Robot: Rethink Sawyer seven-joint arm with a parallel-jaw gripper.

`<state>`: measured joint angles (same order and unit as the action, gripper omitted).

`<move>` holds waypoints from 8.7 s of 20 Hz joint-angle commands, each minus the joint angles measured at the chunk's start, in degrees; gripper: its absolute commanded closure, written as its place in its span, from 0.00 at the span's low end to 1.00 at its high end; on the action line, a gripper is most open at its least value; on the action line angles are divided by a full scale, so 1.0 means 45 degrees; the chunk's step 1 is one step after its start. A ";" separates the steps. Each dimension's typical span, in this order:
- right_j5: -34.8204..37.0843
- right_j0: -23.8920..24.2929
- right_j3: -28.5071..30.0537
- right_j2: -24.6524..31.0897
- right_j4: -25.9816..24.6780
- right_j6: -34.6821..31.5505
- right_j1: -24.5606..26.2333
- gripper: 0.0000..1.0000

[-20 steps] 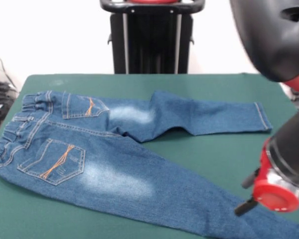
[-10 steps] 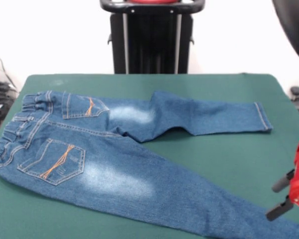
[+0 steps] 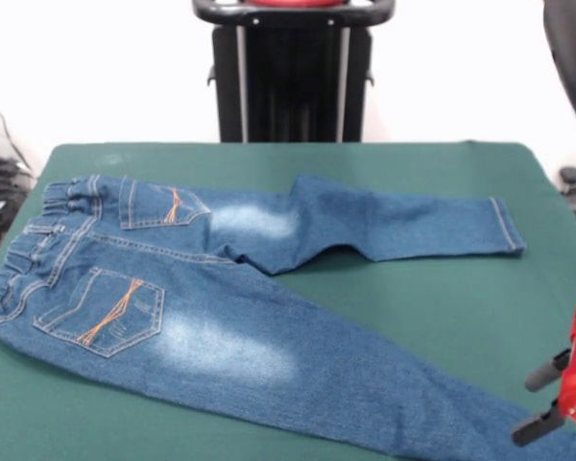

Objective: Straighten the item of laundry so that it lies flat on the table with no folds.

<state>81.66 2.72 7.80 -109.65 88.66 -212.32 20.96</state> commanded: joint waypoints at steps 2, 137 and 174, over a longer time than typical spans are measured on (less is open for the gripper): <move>-0.0531 0.0207 0.0142 -0.3039 0.1380 -0.4193 0.1005 0.00; -0.0989 -0.3248 0.2172 -0.0797 0.1428 -0.4292 0.3100 1.00; -0.0803 -0.4868 0.3694 0.1723 -0.0458 -0.3060 0.2877 0.00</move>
<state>74.02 -17.39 30.30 -107.17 87.32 -212.32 30.79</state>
